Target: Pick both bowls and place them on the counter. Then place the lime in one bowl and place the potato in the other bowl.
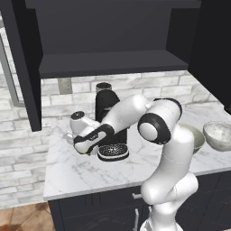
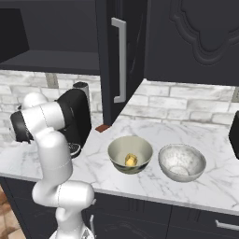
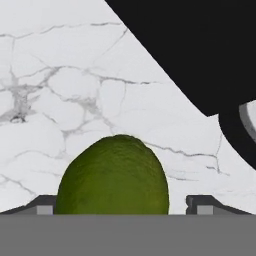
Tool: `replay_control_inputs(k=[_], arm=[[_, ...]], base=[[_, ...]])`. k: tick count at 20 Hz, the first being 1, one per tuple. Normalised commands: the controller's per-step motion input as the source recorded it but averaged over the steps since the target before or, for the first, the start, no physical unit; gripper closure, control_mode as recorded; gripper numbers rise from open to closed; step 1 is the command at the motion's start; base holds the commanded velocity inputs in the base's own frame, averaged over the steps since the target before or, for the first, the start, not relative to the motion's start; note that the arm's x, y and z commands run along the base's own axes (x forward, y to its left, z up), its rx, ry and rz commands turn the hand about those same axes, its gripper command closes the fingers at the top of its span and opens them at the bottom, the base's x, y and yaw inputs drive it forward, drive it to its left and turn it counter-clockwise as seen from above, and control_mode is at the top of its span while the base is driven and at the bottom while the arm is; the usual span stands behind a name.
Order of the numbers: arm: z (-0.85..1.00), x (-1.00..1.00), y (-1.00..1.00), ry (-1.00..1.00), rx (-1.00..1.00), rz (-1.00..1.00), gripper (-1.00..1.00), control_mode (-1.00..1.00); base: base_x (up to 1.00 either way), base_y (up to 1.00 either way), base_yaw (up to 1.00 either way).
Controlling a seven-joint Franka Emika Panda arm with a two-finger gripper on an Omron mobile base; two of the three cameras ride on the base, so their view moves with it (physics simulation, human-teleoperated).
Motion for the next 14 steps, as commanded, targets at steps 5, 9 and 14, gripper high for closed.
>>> replay_control_inputs(k=[5,9,14], arm=[[-0.21,0.00,0.00,0.00,0.00,0.00,1.00,-1.00],[-0.03,0.00,0.03,0.02,0.00,0.00,1.00,-1.00],[0.25,-0.42,0.00,-0.01,0.00,-0.01,1.00,-1.00]], base=[[0.00,0.00,0.00],[0.00,0.00,0.00],[0.00,0.00,0.00]])
